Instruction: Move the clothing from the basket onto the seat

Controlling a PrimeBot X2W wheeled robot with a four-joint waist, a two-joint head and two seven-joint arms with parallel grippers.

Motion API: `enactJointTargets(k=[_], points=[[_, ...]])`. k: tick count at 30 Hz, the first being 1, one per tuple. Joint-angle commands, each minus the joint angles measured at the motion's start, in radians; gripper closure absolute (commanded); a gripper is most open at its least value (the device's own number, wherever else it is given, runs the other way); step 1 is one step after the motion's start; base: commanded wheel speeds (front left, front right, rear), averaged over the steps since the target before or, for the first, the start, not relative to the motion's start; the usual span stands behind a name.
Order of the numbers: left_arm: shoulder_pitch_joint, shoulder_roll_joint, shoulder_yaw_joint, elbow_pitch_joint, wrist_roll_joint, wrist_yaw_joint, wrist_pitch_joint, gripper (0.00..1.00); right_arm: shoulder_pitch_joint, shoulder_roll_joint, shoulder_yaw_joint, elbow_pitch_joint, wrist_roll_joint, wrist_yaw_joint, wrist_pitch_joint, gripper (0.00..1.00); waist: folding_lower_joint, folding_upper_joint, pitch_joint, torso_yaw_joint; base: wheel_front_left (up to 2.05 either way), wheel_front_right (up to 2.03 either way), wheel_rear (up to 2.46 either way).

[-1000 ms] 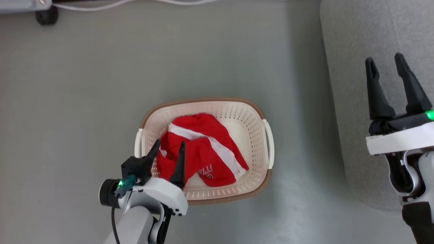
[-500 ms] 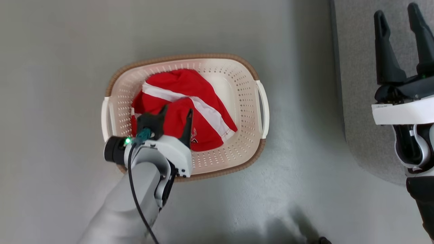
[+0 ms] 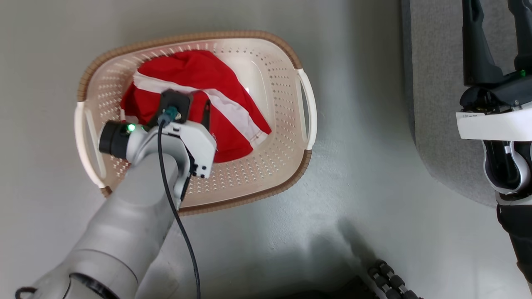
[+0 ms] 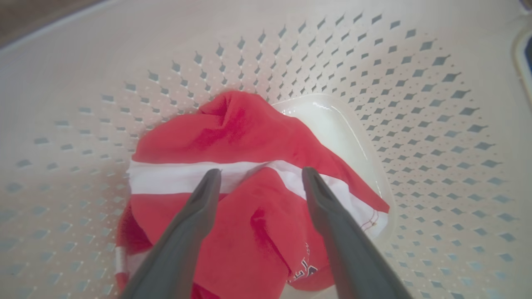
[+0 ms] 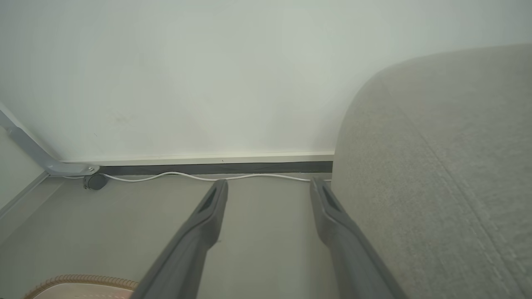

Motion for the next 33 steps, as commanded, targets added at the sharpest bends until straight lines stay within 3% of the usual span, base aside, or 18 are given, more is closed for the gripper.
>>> enactJointTargets(k=[1, 12, 21, 33], points=[[-0.009, 0.009, 0.003, 0.006, -0.008, 0.01, 0.004, 0.0, 0.02, -0.005, 0.014, -0.032, 0.008, 0.003, -0.006, 0.0, 0.0, 0.0, 0.022, -0.012, 0.0, 0.0, 0.0], [-0.108, 0.009, -0.103, 0.099, -0.002, 0.047, 0.195, 0.0, 0.006, 0.003, 0.024, -0.049, 0.011, 0.003, -0.006, 0.0, 0.0, 0.0, 0.082, -0.033, 0.0, 0.0, 0.0], [-0.142, 0.009, -0.172, 0.125, 0.038, 0.101, 0.205, 0.0, 0.01, 0.0, 0.017, -0.06, 0.01, 0.003, -0.006, 0.0, 0.0, 0.0, 0.093, -0.029, 0.0, 0.0, 0.0], [-0.147, 0.045, -0.21, 0.144, 0.044, 0.044, 0.303, 0.0, 0.011, 0.002, 0.02, -0.063, 0.015, 0.003, -0.006, 0.0, 0.0, 0.0, 0.111, -0.042, 0.0, 0.0, 0.0]])
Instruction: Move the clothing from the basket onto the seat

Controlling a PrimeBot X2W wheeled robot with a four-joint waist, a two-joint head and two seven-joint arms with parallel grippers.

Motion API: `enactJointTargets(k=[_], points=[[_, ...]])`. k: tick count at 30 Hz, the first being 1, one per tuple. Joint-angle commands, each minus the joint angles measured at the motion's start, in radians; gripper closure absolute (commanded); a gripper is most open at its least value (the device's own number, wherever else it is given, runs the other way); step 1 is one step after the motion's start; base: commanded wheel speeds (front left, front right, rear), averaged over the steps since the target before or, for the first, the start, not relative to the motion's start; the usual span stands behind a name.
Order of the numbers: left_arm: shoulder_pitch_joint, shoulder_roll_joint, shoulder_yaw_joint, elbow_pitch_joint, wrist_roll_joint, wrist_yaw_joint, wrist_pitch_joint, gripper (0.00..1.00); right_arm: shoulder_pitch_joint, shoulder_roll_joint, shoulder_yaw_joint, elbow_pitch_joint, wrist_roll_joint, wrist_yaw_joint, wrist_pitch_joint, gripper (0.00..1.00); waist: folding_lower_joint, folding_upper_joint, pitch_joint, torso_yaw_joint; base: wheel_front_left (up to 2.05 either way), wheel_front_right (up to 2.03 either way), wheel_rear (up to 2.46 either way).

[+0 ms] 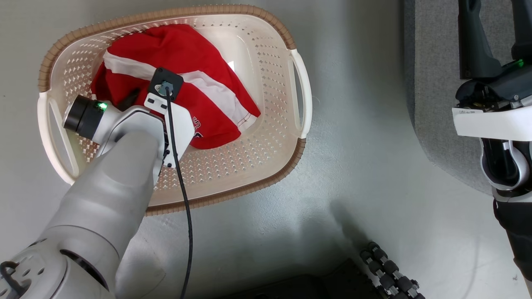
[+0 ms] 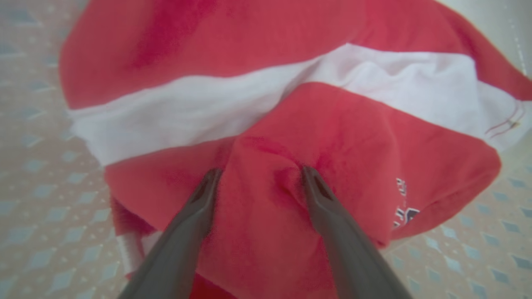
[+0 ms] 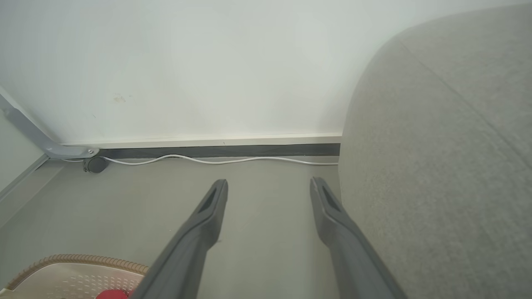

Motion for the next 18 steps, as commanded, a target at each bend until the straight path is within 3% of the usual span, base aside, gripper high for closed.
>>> enactJointTargets(k=[1, 2, 3, 13, 18], points=[[-0.003, 0.014, 0.008, -0.001, -0.007, -0.009, 0.005, 0.26, 0.035, -0.007, 0.004, -0.016, 0.013, 0.003, -0.006, 0.0, 0.0, 0.0, 0.0, -0.003, 0.0, 0.0, 0.0], [-0.003, 0.016, 0.01, -0.001, -0.01, -0.014, 0.002, 0.83, 0.032, -0.005, 0.003, -0.016, 0.013, 0.003, -0.006, 0.0, 0.0, 0.0, 0.0, -0.004, 0.0, 0.0, 0.0], [-0.004, 0.018, 0.01, -0.001, -0.012, -0.019, -0.001, 1.0, 0.028, -0.002, 0.003, -0.017, 0.013, 0.003, -0.006, 0.0, 0.0, 0.0, 0.0, -0.007, 0.0, 0.0, 0.0], [0.045, 0.015, 0.016, -0.001, -0.038, -0.06, -0.072, 1.0, 0.008, 0.02, 0.004, 0.005, 0.015, 0.003, -0.006, 0.0, 0.0, 0.0, -0.065, -0.013, 0.0, 0.0, 0.0], [0.088, 0.012, 0.032, -0.001, -0.061, -0.083, -0.164, 1.0, 0.016, 0.031, 0.01, 0.025, 0.016, 0.003, -0.006, 0.0, 0.0, 0.0, -0.13, -0.01, 0.0, 0.0, 0.0]])
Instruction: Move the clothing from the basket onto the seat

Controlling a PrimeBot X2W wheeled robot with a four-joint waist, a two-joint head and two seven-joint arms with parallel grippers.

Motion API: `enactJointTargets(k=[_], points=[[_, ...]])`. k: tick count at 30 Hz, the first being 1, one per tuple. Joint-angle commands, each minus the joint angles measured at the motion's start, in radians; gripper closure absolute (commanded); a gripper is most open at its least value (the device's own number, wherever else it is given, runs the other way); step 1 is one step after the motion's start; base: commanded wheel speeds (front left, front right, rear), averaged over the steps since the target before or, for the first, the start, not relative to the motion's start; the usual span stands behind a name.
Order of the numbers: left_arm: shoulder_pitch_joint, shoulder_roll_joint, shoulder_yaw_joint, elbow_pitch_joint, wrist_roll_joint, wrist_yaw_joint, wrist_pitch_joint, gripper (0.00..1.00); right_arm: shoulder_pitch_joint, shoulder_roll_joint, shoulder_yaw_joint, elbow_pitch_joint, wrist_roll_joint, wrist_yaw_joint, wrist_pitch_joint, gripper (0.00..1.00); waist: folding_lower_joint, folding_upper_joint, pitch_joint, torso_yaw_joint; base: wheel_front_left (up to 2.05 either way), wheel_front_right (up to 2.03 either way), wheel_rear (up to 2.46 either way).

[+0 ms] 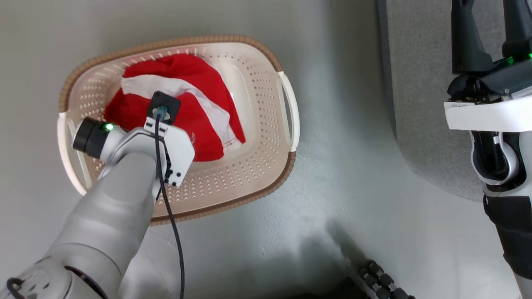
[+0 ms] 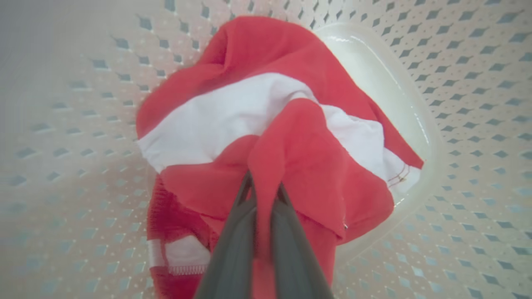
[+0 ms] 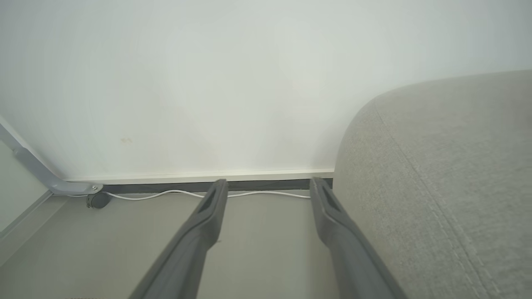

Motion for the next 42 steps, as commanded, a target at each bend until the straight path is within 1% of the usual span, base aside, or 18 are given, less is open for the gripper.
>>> enactJointTargets(k=[1, 4, 9, 14, 19, 22, 27, 31, 34, 37, 38, 42], points=[[0.028, 0.007, 0.016, -0.004, -0.008, -0.007, -0.013, 1.0, 0.042, -0.004, 0.009, -0.014, 0.009, 0.003, -0.006, 0.0, 0.0, 0.0, -0.029, 0.003, 0.0, 0.0, 0.0], [0.064, -0.001, 0.027, -0.004, -0.027, -0.021, -0.077, 1.0, 0.054, -0.004, 0.014, 0.01, 0.008, 0.003, -0.006, 0.0, 0.0, 0.0, -0.09, 0.009, 0.0, 0.0, 0.0], [0.106, -0.017, 0.042, -0.004, -0.055, -0.03, -0.129, 1.0, 0.078, -0.004, 0.02, 0.043, -0.005, 0.003, -0.006, 0.0, 0.0, 0.0, -0.181, 0.022, 0.0, 0.0, 0.0], [0.16, -0.027, 0.059, -0.02, -0.087, -0.026, -0.165, 1.0, 0.111, 0.0, 0.027, 0.078, -0.015, 0.003, -0.006, 0.0, 0.0, 0.0, -0.283, 0.039, 0.0, 0.0, 0.0], [0.237, -0.028, 0.086, -0.101, -0.138, -0.017, -0.179, 1.0, 0.158, 0.005, 0.03, 0.117, -0.02, 0.003, -0.006, 0.0, 0.0, 0.0, -0.387, 0.064, 0.0, 0.0, 0.0], [0.272, -0.028, 0.121, -0.181, -0.143, 0.005, -0.181, 1.0, 0.182, 0.009, 0.03, 0.136, -0.024, 0.003, -0.006, 0.0, 0.0, 0.0, -0.441, 0.076, 0.0, 0.0, 0.0], [0.352, -0.028, 0.214, -0.301, -0.098, 0.033, -0.181, 1.0, 0.223, 0.017, 0.029, 0.166, -0.031, 0.003, -0.006, 0.0, 0.0, 0.0, -0.529, 0.094, 0.0, 0.0, 0.0], [0.423, -0.027, 0.309, -0.4, -0.04, 0.036, -0.181, 1.0, 0.257, 0.02, 0.034, 0.186, -0.038, 0.003, -0.006, 0.0, 0.0, 0.0, -0.59, 0.109, 0.0, 0.0, 0.0], [0.479, -0.025, 0.369, -0.469, 0.014, 0.018, -0.181, 1.0, 0.281, 0.024, 0.032, 0.197, -0.042, 0.003, -0.006, 0.0, 0.0, 0.0, -0.631, 0.121, 0.0, 0.0, 0.0], [0.525, -0.025, 0.425, -0.535, 0.065, -0.012, -0.181, 1.0, 0.301, 0.028, 0.027, 0.208, -0.048, 0.003, -0.006, 0.0, 0.0, 0.0, -0.664, 0.132, 0.0, 0.0, 0.0], [0.525, -0.025, 0.425, -0.535, 0.065, -0.012, -0.181, 1.0, 0.301, 0.028, 0.027, 0.208, -0.048, 0.003, -0.006, 0.0, 0.0, 0.0, -0.664, 0.132, 0.0, 0.0, 0.0], [0.569, -0.026, 0.492, -0.616, 0.118, -0.053, -0.181, 1.0, 0.325, 0.034, 0.023, 0.219, -0.056, 0.003, -0.006, 0.0, 0.0, 0.0, -0.701, 0.147, 0.0, 0.0, 0.0]])
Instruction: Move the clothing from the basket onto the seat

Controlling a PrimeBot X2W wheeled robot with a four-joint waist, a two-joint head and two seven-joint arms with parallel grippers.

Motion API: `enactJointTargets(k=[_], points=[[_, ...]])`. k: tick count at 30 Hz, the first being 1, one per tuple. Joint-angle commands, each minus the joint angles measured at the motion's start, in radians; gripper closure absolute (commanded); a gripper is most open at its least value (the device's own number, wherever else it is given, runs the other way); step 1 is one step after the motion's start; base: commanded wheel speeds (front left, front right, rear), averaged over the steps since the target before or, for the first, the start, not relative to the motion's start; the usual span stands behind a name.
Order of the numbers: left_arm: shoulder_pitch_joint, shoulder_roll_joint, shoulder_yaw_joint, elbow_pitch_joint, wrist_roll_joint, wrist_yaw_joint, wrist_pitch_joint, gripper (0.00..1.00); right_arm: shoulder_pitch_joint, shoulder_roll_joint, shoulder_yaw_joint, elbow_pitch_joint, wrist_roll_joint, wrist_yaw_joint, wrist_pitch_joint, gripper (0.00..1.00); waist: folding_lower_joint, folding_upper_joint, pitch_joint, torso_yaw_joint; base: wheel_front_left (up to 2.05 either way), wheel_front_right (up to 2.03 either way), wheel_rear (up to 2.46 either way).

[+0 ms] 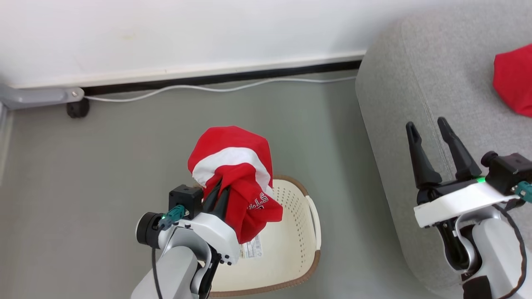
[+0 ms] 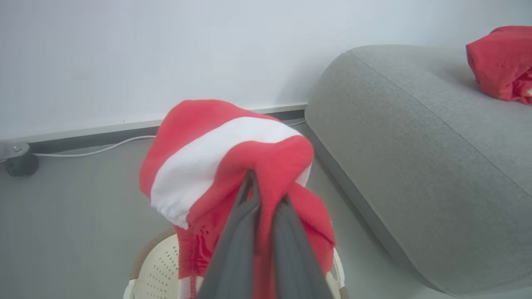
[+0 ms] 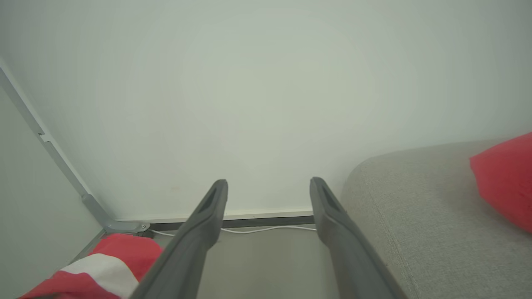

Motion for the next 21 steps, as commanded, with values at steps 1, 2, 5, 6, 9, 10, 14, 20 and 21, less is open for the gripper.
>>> enactJointTargets(k=[1, 2, 5, 6, 9, 10, 14, 20, 21], points=[[0.003, 0.01, 0.045, -0.041, 0.012, -0.011, -0.013, 1.0, 0.014, 0.0, 0.013, -0.017, -0.012, 0.003, -0.006, 0.0, 0.0, -0.0001, -0.027, 0.016, 0.0, 0.0, 0.0], [0.011, 0.01, 0.06, -0.059, 0.02, -0.021, -0.013, 1.0, 0.02, 0.002, 0.013, -0.014, -0.013, 0.003, -0.006, 0.0, 0.0, -0.0001, -0.037, 0.018, 0.0, 0.0, 0.0], [0.029, 0.009, 0.093, -0.1, 0.042, -0.044, -0.013, 1.0, 0.037, 0.008, 0.01, -0.003, -0.018, 0.003, -0.006, 0.0, 0.0, -0.0001, -0.065, 0.026, 0.0, 0.0, 0.0], [0.032, 0.009, 0.101, -0.111, 0.05, -0.05, -0.013, 1.0, 0.043, 0.01, 0.009, 0.0, -0.02, 0.003, -0.006, 0.0, 0.0, -0.0001, -0.074, 0.028, 0.0, 0.0, 0.0], [0.037, 0.009, 0.12, -0.152, 0.063, -0.071, -0.013, 1.0, 0.059, 0.015, 0.01, 0.009, -0.024, 0.003, -0.006, 0.0, 0.0, -0.0001, -0.098, 0.032, 0.0, 0.0, 0.0], [0.039, 0.009, 0.125, -0.166, 0.059, -0.081, -0.013, 1.0, 0.064, 0.017, 0.01, 0.011, -0.025, 0.003, -0.006, 0.0, 0.0, -0.0001, -0.106, 0.033, 0.0, 0.0, 0.0], [0.029, 0.009, 0.133, -0.213, 0.073, -0.104, -0.013, 1.0, 0.082, 0.023, 0.007, 0.017, -0.03, 0.003, -0.006, 0.0, 0.0, -0.0001, -0.127, 0.036, 0.0, 0.0, 0.0], [-0.022, 0.019, 0.141, -0.276, 0.105, -0.116, -0.013, 1.0, 0.104, 0.03, 0.006, 0.021, -0.036, 0.003, -0.006, 0.0, 0.0, -0.0001, -0.142, 0.037, 0.0, 0.0, 0.0], [-0.031, 0.02, 0.141, -0.286, 0.104, -0.117, -0.013, 1.0, 0.106, 0.031, 0.007, 0.021, -0.037, 0.003, -0.006, 0.0, 0.0, -0.0001, -0.143, 0.037, 0.0, 0.0, 0.0]])
